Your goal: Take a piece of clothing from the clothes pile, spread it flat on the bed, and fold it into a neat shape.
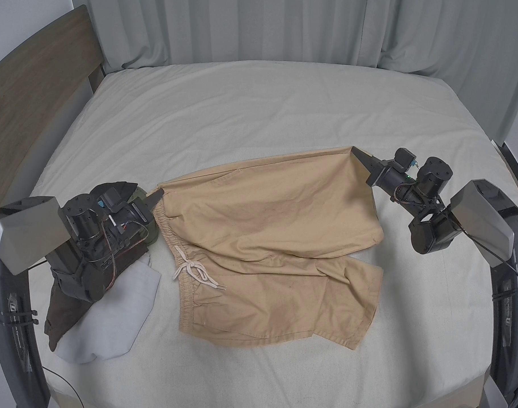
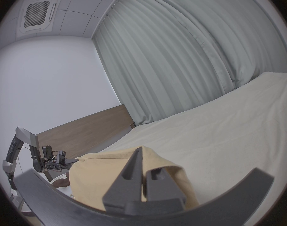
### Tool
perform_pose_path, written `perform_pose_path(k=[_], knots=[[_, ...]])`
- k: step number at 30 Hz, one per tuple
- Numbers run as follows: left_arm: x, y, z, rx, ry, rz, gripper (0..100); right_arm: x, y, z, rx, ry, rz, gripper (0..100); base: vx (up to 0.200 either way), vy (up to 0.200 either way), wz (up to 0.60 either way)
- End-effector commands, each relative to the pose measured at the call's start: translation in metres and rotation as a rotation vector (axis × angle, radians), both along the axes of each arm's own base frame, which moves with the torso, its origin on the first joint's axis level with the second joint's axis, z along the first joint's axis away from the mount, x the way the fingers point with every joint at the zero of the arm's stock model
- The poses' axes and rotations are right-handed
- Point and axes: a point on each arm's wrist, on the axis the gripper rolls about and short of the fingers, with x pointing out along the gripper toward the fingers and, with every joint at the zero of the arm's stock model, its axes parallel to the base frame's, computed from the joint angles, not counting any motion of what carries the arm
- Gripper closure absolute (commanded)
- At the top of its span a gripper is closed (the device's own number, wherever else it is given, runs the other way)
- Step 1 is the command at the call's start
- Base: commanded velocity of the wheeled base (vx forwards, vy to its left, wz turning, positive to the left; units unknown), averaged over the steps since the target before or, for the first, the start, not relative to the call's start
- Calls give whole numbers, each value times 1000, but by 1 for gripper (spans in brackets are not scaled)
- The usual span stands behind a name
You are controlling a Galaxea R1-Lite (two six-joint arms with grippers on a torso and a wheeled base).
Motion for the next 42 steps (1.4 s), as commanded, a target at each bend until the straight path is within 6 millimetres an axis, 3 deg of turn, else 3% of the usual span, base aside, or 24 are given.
perform_pose_path(k=[1, 15, 32, 33, 34, 39, 42], knots=[[3, -1, -7, -1, 11, -1, 100, 8, 3, -1, 1, -2, 2, 100, 0, 0, 0], [19, -1, -18, -4, -3, 26, 100, 21, 4, -8, -1, 3, -1, 100, 0, 0, 0], [21, -1, -18, -26, 2, 24, 100, 28, 4, -11, -1, 3, -1, 100, 0, 0, 0], [21, -1, -17, -27, 0, 24, 0, 28, 4, -11, -1, 3, -1, 100, 0, 0, 0], [22, -2, -16, -27, -4, 22, 0, 28, 5, -14, -3, 20, 0, 0, 0, 0, 0], [22, -4, -15, -48, 1, 15, 0, 28, 5, -16, -3, 28, -3, 0, 0, 0, 0], [19, -11, -19, -67, 27, -5, 0, 21, 6, -28, -4, 85, -17, 0, 0, 0, 0]])
